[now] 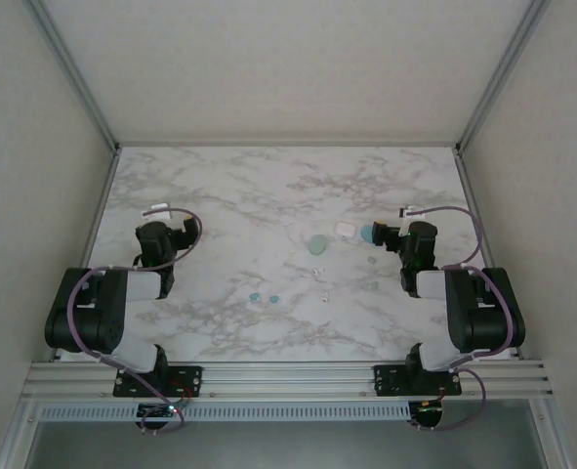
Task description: Insert wireless bluetooth earbuds into charging case
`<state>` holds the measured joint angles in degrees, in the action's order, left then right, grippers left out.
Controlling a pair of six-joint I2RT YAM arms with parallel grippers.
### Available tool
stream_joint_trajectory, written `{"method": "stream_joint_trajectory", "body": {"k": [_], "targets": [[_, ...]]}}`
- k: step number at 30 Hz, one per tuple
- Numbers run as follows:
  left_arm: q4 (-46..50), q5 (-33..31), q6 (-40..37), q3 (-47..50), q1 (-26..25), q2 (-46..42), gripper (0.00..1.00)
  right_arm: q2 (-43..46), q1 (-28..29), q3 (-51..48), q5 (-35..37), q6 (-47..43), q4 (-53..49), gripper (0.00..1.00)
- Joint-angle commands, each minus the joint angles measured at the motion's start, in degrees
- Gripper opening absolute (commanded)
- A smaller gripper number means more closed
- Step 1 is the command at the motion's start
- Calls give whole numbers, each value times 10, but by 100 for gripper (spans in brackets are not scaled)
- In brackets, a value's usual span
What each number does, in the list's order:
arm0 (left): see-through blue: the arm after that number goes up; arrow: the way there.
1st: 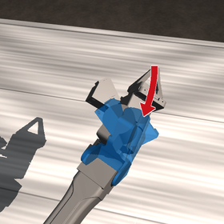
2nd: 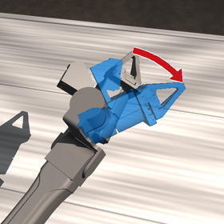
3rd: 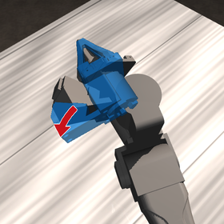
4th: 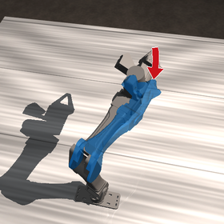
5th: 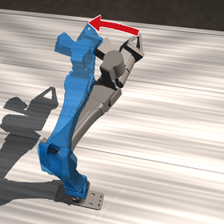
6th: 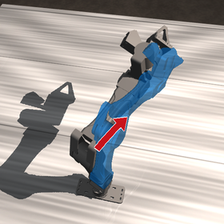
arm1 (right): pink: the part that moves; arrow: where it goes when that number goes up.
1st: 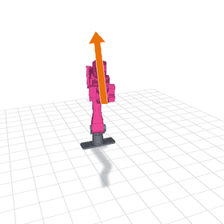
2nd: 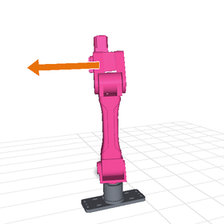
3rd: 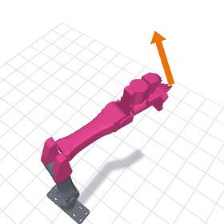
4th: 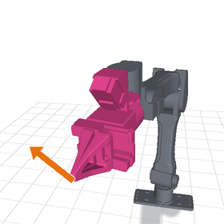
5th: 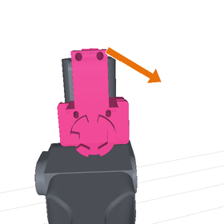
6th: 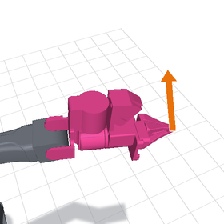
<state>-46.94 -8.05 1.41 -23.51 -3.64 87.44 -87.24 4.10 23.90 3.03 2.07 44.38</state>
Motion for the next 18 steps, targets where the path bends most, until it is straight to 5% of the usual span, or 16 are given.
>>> {"method": "stream_joint_trajectory", "body": {"k": [1,18], "targets": [[-16,-6,-7,5,6,7,100,-9,-4,-9,8,-11,22,99],[-16,-6,-7,6,6,7,100,-9,-6,-9,5,-10,20,99]]}}
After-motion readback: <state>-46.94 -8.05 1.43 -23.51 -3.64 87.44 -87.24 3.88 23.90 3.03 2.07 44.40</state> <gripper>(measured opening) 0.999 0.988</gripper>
